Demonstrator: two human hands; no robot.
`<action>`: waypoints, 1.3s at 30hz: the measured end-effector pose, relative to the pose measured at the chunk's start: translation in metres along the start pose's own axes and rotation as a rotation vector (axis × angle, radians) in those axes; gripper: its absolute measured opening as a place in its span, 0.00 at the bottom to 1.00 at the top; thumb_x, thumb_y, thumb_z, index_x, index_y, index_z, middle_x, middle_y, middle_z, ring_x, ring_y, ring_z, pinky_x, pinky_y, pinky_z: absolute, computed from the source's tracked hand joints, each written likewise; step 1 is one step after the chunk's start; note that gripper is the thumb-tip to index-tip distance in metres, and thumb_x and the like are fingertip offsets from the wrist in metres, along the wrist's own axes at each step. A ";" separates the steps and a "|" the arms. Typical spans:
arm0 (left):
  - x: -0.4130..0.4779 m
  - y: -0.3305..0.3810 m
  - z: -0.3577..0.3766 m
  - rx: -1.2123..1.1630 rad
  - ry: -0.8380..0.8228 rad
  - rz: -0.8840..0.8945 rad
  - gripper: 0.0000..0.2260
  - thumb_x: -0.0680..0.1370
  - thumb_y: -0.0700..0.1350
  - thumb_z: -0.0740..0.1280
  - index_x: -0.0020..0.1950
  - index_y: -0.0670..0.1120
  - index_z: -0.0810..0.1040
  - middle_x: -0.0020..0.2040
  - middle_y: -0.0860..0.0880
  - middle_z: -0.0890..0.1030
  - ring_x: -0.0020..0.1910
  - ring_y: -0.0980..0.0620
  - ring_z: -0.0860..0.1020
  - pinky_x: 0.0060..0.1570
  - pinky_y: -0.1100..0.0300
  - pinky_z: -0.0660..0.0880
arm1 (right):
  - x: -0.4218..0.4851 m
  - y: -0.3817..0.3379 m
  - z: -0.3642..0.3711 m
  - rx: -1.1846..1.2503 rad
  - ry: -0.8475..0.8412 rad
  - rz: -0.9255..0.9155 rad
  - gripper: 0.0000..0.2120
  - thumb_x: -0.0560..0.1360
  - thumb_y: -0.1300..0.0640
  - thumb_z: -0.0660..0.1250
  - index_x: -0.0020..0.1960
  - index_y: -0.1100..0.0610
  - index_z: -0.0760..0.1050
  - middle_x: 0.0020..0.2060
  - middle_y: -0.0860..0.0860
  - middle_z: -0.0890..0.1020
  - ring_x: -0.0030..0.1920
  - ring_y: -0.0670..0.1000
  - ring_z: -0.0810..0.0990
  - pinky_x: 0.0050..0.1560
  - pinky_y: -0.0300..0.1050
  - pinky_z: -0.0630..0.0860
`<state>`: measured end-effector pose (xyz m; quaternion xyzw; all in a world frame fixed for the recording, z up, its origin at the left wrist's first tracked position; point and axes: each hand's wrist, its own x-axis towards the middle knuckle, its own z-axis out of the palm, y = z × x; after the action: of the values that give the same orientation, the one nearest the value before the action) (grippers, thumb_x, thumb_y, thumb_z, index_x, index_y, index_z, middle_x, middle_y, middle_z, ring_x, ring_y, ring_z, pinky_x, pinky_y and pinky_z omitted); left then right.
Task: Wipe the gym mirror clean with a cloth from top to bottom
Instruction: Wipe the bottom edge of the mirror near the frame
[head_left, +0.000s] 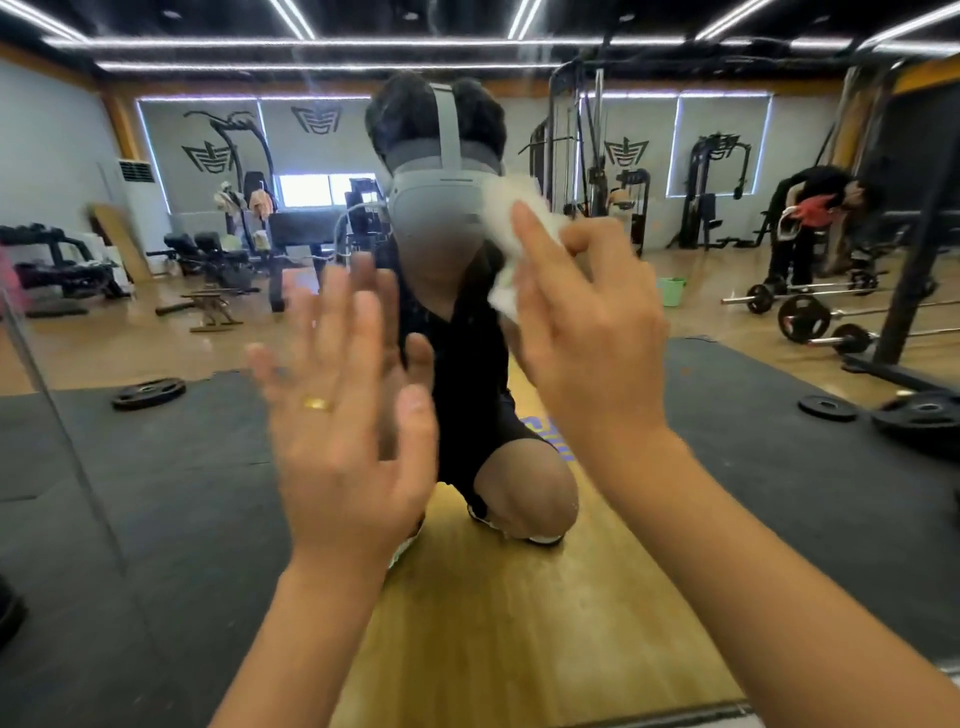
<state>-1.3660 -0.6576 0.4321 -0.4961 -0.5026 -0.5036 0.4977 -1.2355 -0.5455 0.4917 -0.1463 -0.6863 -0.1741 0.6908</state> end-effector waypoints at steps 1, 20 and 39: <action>0.002 0.009 0.008 0.007 -0.027 0.003 0.25 0.82 0.43 0.60 0.78 0.36 0.62 0.79 0.40 0.62 0.81 0.42 0.58 0.79 0.35 0.48 | 0.002 0.015 -0.007 -0.036 0.018 0.007 0.18 0.79 0.64 0.67 0.68 0.61 0.79 0.48 0.63 0.80 0.40 0.62 0.78 0.41 0.53 0.73; -0.009 0.013 0.043 0.297 -0.121 -0.009 0.29 0.82 0.50 0.62 0.82 0.41 0.61 0.82 0.43 0.58 0.83 0.48 0.51 0.80 0.42 0.45 | 0.017 0.080 -0.038 -0.036 0.170 0.218 0.18 0.81 0.64 0.65 0.70 0.62 0.78 0.48 0.65 0.77 0.46 0.54 0.71 0.46 0.48 0.70; -0.011 0.010 0.043 0.272 -0.093 0.012 0.29 0.82 0.49 0.63 0.81 0.40 0.62 0.82 0.44 0.57 0.83 0.47 0.53 0.80 0.44 0.44 | -0.006 0.051 -0.021 -0.017 0.011 -0.097 0.14 0.83 0.63 0.66 0.67 0.65 0.79 0.44 0.62 0.79 0.38 0.59 0.76 0.36 0.57 0.76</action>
<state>-1.3557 -0.6143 0.4212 -0.4500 -0.5857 -0.4041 0.5396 -1.1943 -0.5082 0.4871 -0.1175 -0.6872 -0.2140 0.6842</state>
